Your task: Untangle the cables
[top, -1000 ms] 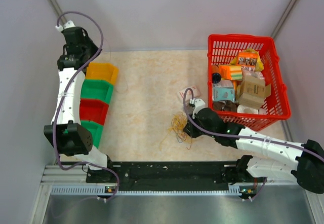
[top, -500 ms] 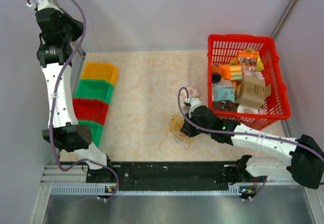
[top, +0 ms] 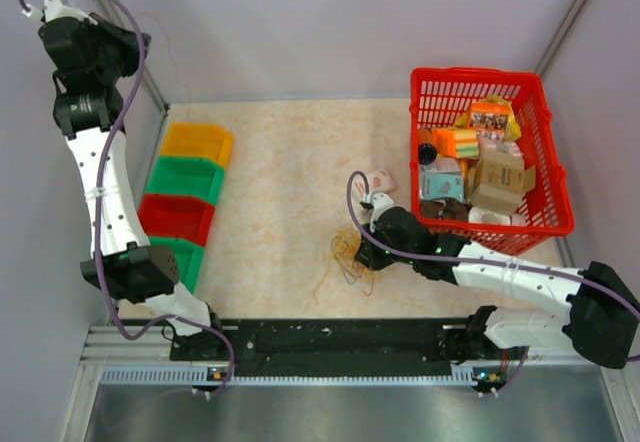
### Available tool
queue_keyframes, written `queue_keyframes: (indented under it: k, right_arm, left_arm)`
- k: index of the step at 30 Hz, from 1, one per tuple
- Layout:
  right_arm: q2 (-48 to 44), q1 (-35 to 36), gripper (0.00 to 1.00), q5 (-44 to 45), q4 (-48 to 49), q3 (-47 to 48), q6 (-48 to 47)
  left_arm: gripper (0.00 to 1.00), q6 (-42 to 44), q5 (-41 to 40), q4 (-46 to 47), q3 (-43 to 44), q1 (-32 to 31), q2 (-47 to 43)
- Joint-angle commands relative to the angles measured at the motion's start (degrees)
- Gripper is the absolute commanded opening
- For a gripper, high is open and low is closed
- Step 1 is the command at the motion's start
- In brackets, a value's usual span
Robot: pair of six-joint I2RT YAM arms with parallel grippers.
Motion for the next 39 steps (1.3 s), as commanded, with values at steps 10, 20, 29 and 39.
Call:
queue_keyframes:
  k: [10,20,29,39]
  right_arm:
    - [0.93,-0.30,0.00,-2.77,2.96,3.97,-0.01]
    - [-1.62,-0.30,0.00,-1.54,1.64,3.53,0.25]
    - [-0.48,-0.38,0.00,-1.63,1.81,3.79,0.34]
    - [1.28,-0.38,0.00,-1.54,2.34,4.24,0.51]
  left_arm:
    - [0.00,-14.77,16.68,20.63,2.03,1.59,-13.23]
    - [0.00,-12.58,13.87,20.89,2.12,1.59,-9.18]
    - [0.00,-7.39,10.53,19.84,-0.25,1.50,-5.84]
    - [0.00,-1.06,6.31,22.12,-9.91,1.50,-3.64]
